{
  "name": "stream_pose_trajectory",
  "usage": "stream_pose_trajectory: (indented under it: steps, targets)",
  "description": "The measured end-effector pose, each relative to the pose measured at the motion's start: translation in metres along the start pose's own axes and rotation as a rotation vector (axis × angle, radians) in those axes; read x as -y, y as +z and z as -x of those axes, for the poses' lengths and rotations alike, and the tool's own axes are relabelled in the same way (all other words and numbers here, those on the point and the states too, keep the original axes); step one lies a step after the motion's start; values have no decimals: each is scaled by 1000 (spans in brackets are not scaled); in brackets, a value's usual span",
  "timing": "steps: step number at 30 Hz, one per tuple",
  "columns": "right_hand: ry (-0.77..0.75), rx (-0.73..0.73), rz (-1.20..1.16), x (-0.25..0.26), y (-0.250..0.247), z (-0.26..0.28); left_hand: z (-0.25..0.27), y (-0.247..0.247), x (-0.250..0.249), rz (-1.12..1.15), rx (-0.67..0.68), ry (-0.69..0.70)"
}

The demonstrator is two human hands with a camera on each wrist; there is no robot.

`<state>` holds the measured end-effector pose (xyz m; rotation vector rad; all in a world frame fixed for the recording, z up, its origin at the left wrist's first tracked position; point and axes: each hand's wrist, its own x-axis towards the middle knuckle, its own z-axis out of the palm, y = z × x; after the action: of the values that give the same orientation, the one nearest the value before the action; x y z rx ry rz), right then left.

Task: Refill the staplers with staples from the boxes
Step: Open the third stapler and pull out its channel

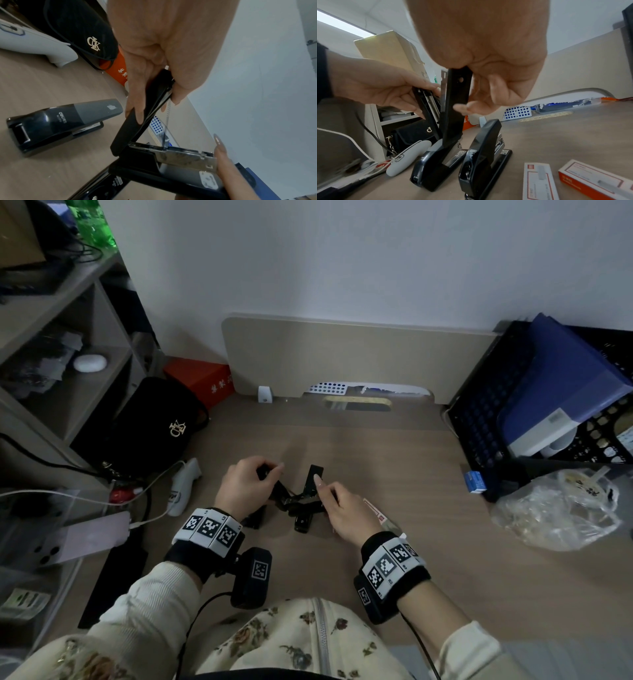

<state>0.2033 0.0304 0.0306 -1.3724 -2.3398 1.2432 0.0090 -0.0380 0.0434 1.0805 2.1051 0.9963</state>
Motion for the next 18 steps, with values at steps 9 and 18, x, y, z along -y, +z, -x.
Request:
stream_pose_trajectory:
  steps: [9, 18]
  targets:
    - [-65, -206, 49, -3, 1, -4, 5, -4, -3, -20, -54, 34]
    - [125, -130, 94, -8, 9, -9, 3, -12, 0, 101, -110, 38]
